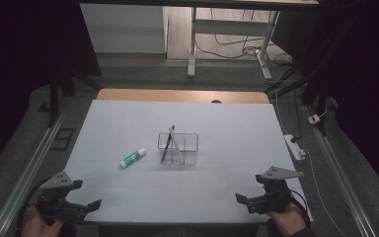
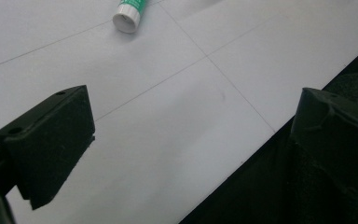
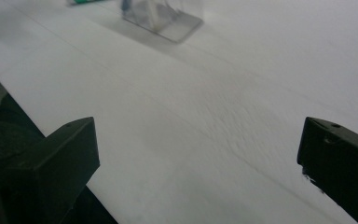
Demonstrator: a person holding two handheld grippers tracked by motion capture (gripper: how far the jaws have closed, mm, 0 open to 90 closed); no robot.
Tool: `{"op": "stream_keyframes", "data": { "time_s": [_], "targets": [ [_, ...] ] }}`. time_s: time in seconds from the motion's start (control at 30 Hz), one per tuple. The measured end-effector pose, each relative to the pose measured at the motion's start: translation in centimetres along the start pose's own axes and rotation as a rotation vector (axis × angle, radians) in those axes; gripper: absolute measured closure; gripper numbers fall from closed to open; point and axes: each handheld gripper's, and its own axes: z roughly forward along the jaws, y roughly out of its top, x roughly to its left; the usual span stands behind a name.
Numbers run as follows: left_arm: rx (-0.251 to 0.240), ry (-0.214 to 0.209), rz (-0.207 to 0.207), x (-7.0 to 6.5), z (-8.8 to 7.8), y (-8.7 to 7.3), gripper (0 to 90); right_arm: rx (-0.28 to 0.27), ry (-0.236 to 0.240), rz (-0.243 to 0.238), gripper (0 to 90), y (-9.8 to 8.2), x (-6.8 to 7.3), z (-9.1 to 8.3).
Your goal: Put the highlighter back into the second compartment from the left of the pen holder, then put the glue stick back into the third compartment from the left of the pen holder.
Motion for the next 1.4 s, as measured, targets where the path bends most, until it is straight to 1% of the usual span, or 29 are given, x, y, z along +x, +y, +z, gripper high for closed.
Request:
{"op": "stream_keyframes", "data": {
  "time_s": [0.07, 0.1, 0.2, 0.27, 0.33, 0.43, 0.5, 0.6, 0.7, 0.77, 0.93, 1.0, 1.17, 1.33, 1.4],
  "targets": [
    [0.005, 0.003, 0.000, 0.0, 0.0, 0.0, 0.0, 0.009, -0.007, 0.028, 0.0, -0.5, -0.5, -0.4],
    [0.007, 0.003, -0.001, 0.0, 0.1, 0.1, 0.0, -0.003, -0.004, 0.042, 0.0, -0.6, -0.6, -0.6],
    [0.007, 0.000, -0.004, 0.0, 0.1, 0.1, 0.0, -0.002, -0.010, 0.063, 0.0, -0.7, -0.9, -0.8],
    [0.010, 0.000, 0.002, 0.0, 0.1, 0.1, 0.0, -0.001, -0.012, 0.064, 0.0, -0.7, -0.8, -0.7],
    [0.011, -0.003, -0.001, 0.0, 0.1, 0.1, 0.0, 0.009, -0.021, 0.052, 0.0, -0.7, -0.7, -0.6],
    [-0.018, -0.009, -0.006, 0.2, 0.1, 0.3, 0.0, 0.015, -0.028, 0.043, 0.0, -0.6, -0.6, -0.5],
    [-0.017, -0.002, -0.007, 0.2, 0.1, 0.5, 0.0, 0.013, -0.023, 0.045, 0.0, -0.6, -0.6, -0.6],
    [-0.019, 0.008, 0.013, 0.2, 0.3, 0.8, 0.0, 0.006, -0.024, 0.044, 0.0, -0.6, -0.5, -0.6],
    [-0.028, -0.013, 0.021, 0.3, 0.7, 1.3, 0.0, 0.009, -0.016, 0.033, 0.0, -0.6, -0.5, -0.6],
    [-0.035, -0.024, 0.030, 0.3, 1.0, 1.6, 0.0, 0.012, -0.015, 0.030, 0.0, -0.6, -0.5, -0.5],
    [-0.049, -0.026, 0.055, 0.5, 2.0, 2.6, 0.0, 0.017, -0.011, 0.031, 0.0, -0.6, -0.5, -0.5],
    [-0.053, -0.029, 0.056, 0.6, 2.4, 3.0, 0.0, 0.021, -0.010, 0.026, 0.0, -0.6, -0.5, -0.4],
    [-0.024, -0.013, 0.084, 1.0, 3.8, 4.2, 0.0, 0.033, -0.009, 0.022, 0.0, -0.6, -0.4, -0.3],
    [-0.007, -0.013, 0.090, 1.4, 5.2, 5.6, 0.0, 0.042, -0.004, 0.019, 0.0, -0.5, -0.4, -0.2],
    [0.000, -0.024, 0.092, 1.6, 5.8, 6.2, 0.0, 0.046, -0.003, 0.021, 0.0, -0.5, -0.5, -0.2]
  ]
}}
